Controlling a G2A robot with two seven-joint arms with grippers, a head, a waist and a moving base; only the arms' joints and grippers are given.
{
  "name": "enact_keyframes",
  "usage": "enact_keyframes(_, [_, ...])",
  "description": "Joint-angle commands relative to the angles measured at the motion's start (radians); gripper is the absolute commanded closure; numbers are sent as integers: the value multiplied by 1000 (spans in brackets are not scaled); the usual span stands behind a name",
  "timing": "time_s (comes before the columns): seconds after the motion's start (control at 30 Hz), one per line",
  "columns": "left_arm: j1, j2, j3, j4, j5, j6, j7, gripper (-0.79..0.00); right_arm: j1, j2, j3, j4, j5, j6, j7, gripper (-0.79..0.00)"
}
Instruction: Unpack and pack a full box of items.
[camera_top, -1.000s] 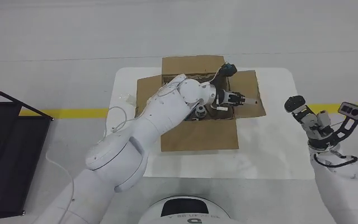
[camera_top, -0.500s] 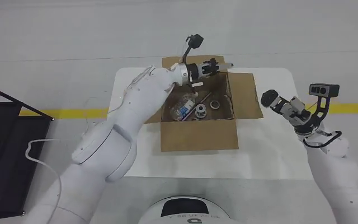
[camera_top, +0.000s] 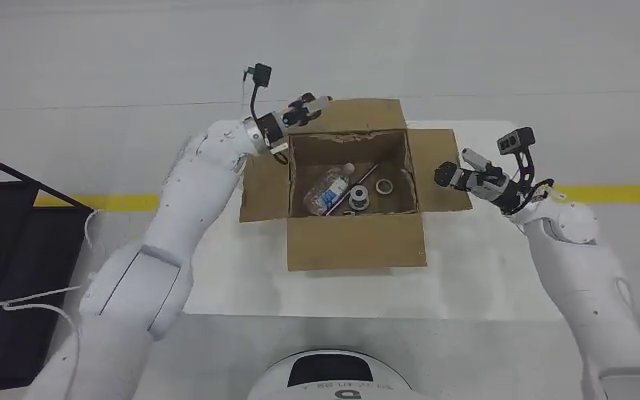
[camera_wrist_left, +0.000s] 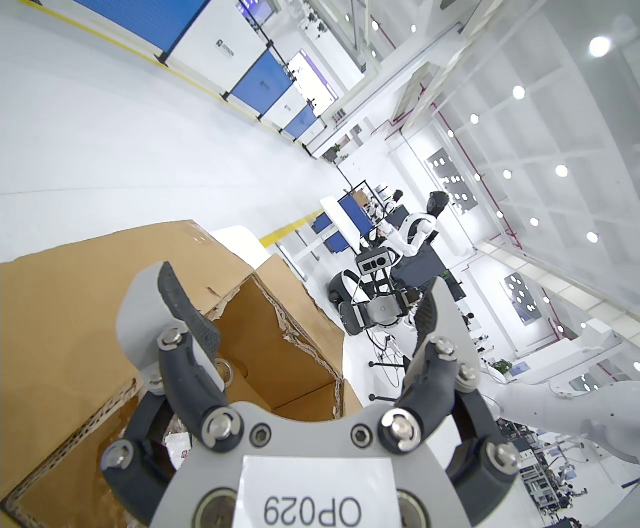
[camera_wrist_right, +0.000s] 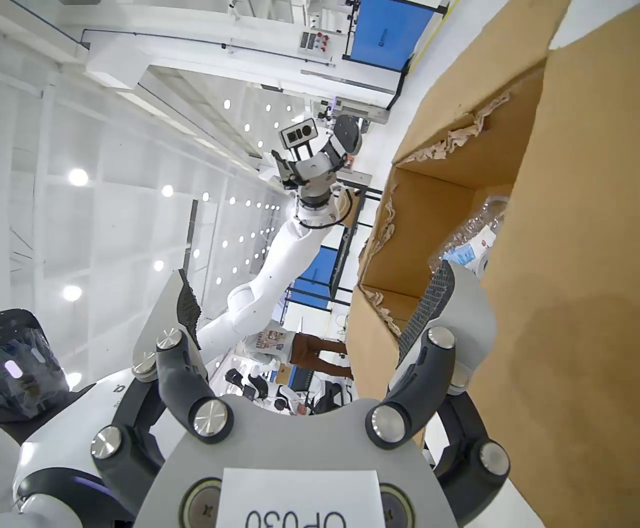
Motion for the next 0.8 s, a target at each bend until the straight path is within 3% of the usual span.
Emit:
enact_keyframes(0.0, [119,51,-79,-193,28,85,-14,-785,-9,0,12,-35,-3,-12,-12,-785])
enact_keyframes(0.03, [205,82,-140,-331,52,157,-26,-785,-17,1,19,-68,-10,-13,-19,-785])
enact_keyframes(0.1, [324,116,-224,-513,79,250,-40,-785,-23,2,22,-115,-33,4,-29,-785])
enact_keyframes(0.13, [416,138,-290,-648,101,329,-51,-785,-20,2,21,-148,-55,29,-47,-785])
enact_keyframes(0.2, [532,161,-375,-809,114,421,-69,-785,-5,0,8,-188,-96,81,-75,-785])
enact_keyframes(0.27, [611,176,-446,-906,101,475,-82,-785,26,-4,-17,-216,-134,142,-98,-785])
enact_keyframes(0.4, [675,192,-533,-962,43,517,-113,-785,117,-16,-91,-228,-207,262,-128,-785])
enact_keyframes(0.53, [675,192,-533,-962,43,517,-113,-785,216,-32,-168,-207,-273,372,-146,-785])
enact_keyframes(0.77, [675,192,-533,-962,43,517,-113,-785,216,-32,-168,-207,-273,372,-146,-785])
